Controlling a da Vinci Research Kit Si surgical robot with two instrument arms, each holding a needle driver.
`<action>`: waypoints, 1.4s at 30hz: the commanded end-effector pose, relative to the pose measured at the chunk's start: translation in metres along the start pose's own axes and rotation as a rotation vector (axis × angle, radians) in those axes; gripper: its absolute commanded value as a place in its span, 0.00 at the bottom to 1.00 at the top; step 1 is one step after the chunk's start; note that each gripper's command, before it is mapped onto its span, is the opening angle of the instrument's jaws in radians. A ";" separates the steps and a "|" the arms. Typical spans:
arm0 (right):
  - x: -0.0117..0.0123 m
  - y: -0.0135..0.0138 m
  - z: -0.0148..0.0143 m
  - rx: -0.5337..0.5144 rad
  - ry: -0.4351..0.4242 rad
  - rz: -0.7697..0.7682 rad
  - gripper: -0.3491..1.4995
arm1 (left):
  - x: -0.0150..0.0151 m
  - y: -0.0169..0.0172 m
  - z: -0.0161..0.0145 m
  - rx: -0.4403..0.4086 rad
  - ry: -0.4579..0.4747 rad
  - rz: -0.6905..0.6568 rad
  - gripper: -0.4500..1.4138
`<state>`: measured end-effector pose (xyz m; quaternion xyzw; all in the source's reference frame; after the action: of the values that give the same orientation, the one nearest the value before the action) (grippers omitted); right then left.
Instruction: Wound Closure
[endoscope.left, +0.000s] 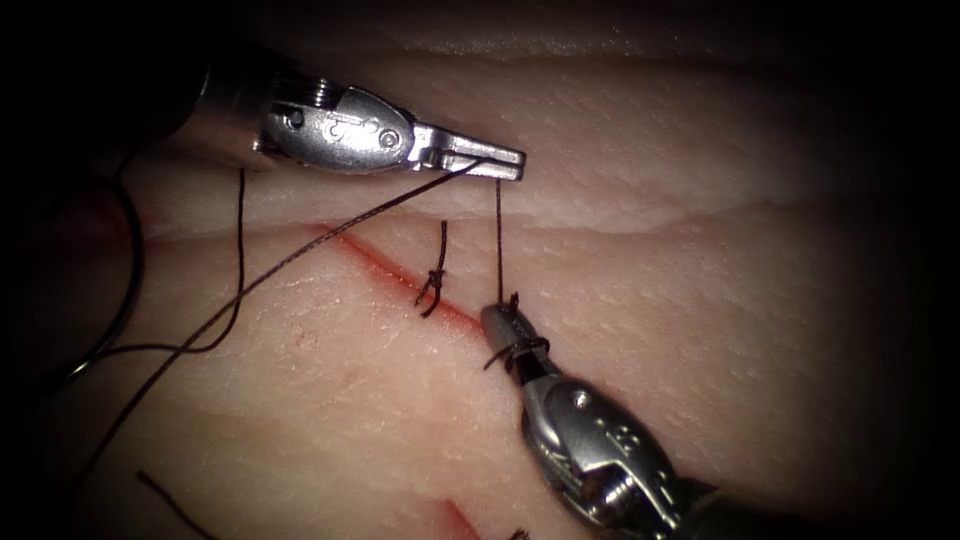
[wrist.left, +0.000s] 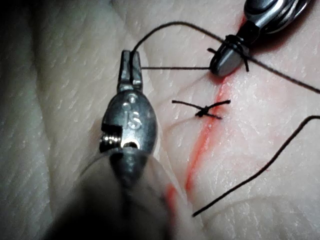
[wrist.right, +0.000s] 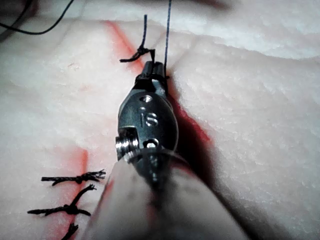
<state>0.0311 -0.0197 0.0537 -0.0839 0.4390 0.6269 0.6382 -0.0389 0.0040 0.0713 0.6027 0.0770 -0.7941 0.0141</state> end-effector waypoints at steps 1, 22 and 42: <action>-0.0007 -0.0007 0.0005 0.003 -0.005 -0.003 0.00 | -0.0002 -0.0012 0.0006 0.006 0.003 -0.004 0.00; -0.0043 -0.0025 -0.0017 -0.003 -0.042 -0.046 0.00 | 0.0016 -0.0106 -0.0019 0.082 0.043 -0.091 0.00; -0.0060 -0.0025 -0.0028 0.010 -0.056 -0.063 0.00 | 0.0008 -0.0120 -0.0030 0.074 0.038 -0.111 0.00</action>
<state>0.0324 -0.0265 0.0548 -0.0773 0.4198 0.6067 0.6706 -0.0368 0.0158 0.0707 0.6115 0.0835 -0.7849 -0.0548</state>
